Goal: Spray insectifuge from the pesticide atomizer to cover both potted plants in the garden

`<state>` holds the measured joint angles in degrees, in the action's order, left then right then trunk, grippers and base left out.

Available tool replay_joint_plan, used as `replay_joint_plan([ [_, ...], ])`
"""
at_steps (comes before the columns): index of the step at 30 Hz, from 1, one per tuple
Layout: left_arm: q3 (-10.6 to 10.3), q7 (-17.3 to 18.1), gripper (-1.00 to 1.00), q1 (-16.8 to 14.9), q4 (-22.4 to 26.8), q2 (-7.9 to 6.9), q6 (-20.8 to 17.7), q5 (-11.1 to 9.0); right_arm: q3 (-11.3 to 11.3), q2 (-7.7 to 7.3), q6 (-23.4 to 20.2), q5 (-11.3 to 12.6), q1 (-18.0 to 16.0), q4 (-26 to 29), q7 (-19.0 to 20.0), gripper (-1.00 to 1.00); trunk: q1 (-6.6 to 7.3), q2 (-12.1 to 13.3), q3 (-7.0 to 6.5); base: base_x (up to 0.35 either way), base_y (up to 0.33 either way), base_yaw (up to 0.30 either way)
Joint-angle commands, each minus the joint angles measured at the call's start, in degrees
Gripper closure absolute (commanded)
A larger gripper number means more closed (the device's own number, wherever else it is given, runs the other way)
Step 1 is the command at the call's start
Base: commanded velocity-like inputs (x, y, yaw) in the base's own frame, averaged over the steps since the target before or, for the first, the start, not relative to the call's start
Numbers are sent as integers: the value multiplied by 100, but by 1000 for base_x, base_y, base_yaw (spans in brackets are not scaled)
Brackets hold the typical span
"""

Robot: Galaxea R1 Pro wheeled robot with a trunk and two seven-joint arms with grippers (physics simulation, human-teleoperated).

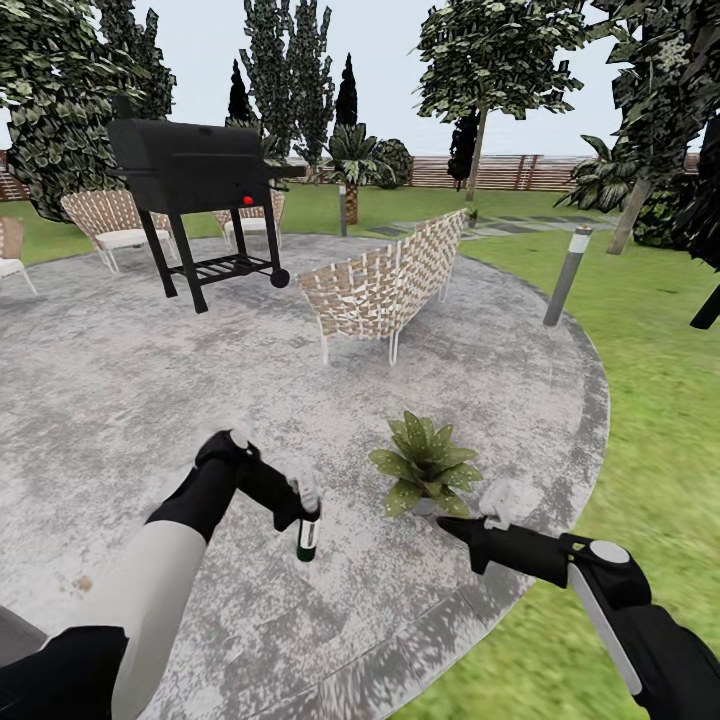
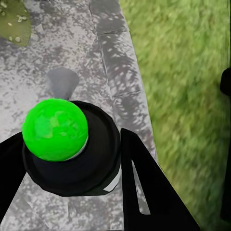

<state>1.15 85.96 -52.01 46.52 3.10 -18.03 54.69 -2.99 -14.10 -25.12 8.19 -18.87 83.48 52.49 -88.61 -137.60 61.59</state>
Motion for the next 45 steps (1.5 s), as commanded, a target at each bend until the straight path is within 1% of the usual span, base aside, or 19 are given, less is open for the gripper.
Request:
replay_joint_plan([
  [1,-32,75,100,-3,6,5,27,35,-14,-5,-47,45,-3,16,-3,100,1,-2,5,0,0,0],
  [3,-85,125,100,-2,0,19,164,34,-22,-5,-54,43,-3,54,-2,100,1,-2,5,0,0,0],
  [4,-101,138,100,-2,-1,57,204,39,-32,-3,-58,42,-3,62,0,100,1,-2,5,0,0,0],
  [5,-120,148,100,-2,-2,99,225,53,-113,-4,-61,42,-3,71,5,100,1,-2,5,0,0,0],
  [6,-172,148,100,-2,-14,125,236,64,-246,-5,-62,40,-3,97,32,100,1,-2,5,0,0,0],
  [7,-273,131,100,-2,-77,136,241,70,-369,-5,-63,37,-3,131,66,100,1,-2,5,0,0,0],
  [9,-455,91,100,-2,-213,148,245,80,-452,-5,-63,39,-5,153,88,100,1,-2,5,0,0,0],
  [10,-596,73,100,-2,-297,152,243,83,-484,-5,-63,40,-4,161,96,100,1,-2,5,0,0,0],
  [11,-702,60,100,-2,-342,158,241,84,-501,-5,-63,41,-5,164,100,100,1,-2,5,0,0,0],
  [12,-763,45,100,-2,-365,164,240,85,-509,-5,-63,41,-4,166,102,100,1,-2,5,0,0,0],
  [17,-911,27,100,-2,-396,257,241,92,-526,1,-63,42,-11,199,166,100,1,-2,5,0,0,0],
  [20,-950,30,100,4,-398,296,246,78,-527,-1,-63,42,-12,203,173,100,1,-2,5,0,0,0],
  [24,-957,67,100,6,-398,392,254,59,-524,-2,-63,42,-11,204,174,100,1,-2,5,0,0,0],
  [28,-958,123,100,6,-405,453,397,36,-519,-5,-63,39,-11,195,174,100,1,-2,5,0,0,0],
  [30,-968,142,100,88,-403,506,438,37,-518,-5,-63,35,-10,188,174,100,1,-2,5,0,0,0],
  [34,-1083,145,100,156,-399,551,442,35,-518,-5,-63,33,-9,179,174,100,1,-2,5,0,0,0],
  [41,-1116,141,100,166,-394,670,441,19,-518,-5,-63,33,-10,177,173,100,1,-2,5,0,0,0],
  [42,-1116,141,100,166,-392,683,441,5,-518,-5,-63,33,-11,177,174,100,1,-2,5,0,0,0],
  [45,-1123,143,100,165,-383,690,441,-135,-518,-5,-63,33,-10,170,174,100,1,-2,5,0,0,0],
])
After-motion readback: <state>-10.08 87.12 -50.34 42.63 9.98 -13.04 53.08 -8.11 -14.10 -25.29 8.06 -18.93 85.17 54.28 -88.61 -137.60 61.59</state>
